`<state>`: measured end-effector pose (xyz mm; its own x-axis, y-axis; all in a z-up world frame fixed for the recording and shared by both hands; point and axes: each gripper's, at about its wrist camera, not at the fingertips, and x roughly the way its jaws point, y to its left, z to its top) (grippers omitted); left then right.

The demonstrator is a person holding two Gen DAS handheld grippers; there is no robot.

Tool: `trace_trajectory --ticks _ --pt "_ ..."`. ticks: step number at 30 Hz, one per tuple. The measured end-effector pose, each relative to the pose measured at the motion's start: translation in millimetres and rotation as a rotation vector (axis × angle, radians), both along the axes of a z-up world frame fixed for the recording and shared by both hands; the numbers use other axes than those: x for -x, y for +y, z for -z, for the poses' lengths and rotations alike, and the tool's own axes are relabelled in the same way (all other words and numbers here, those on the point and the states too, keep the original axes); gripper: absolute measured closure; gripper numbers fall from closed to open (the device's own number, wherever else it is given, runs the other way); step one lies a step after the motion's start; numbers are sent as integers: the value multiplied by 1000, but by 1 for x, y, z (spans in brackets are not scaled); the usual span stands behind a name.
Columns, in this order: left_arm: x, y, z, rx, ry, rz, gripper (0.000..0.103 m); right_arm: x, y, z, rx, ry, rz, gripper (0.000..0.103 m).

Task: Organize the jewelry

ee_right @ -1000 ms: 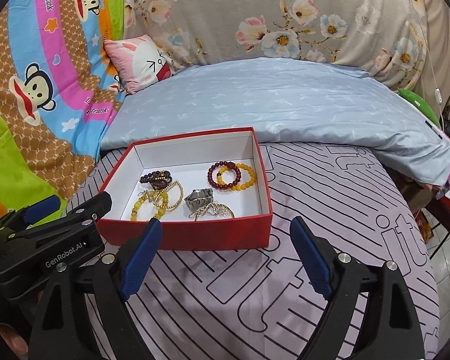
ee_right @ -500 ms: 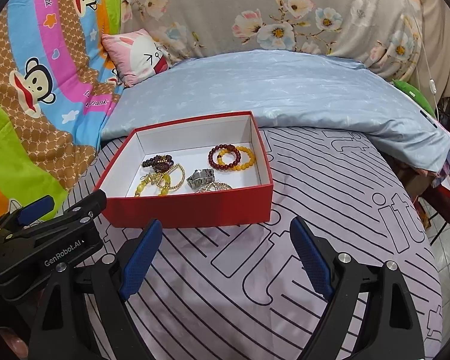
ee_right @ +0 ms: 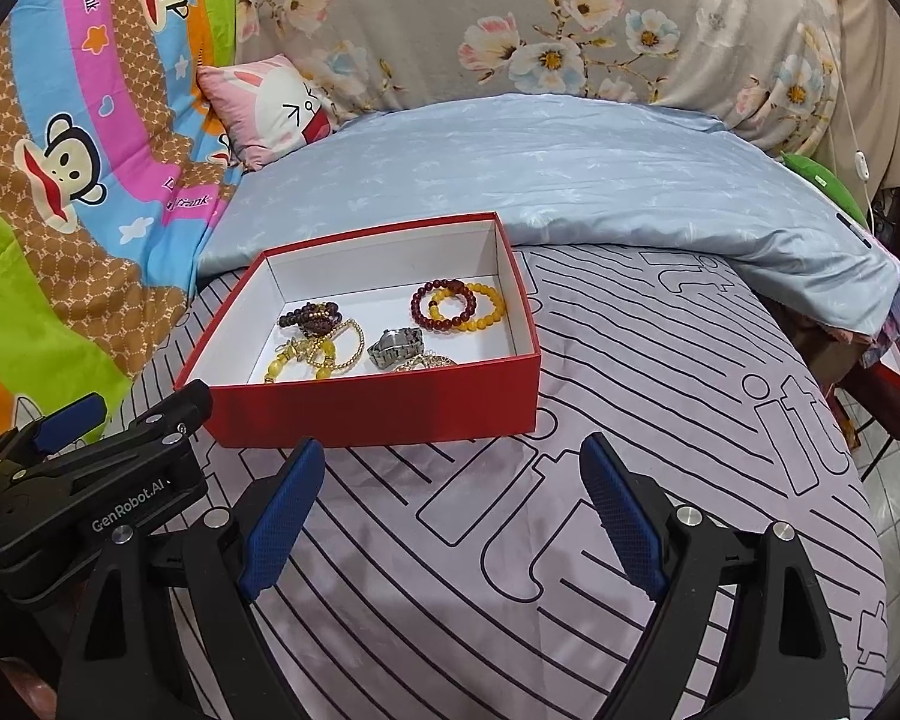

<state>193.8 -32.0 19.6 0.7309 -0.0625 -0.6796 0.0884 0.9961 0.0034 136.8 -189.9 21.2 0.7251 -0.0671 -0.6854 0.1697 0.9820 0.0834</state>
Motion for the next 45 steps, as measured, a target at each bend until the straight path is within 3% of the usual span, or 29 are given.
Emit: trace_trajectory --ticks 45 --pt "2 -9 3 -47 -9 8 18 4 -4 8 0 5 25 19"
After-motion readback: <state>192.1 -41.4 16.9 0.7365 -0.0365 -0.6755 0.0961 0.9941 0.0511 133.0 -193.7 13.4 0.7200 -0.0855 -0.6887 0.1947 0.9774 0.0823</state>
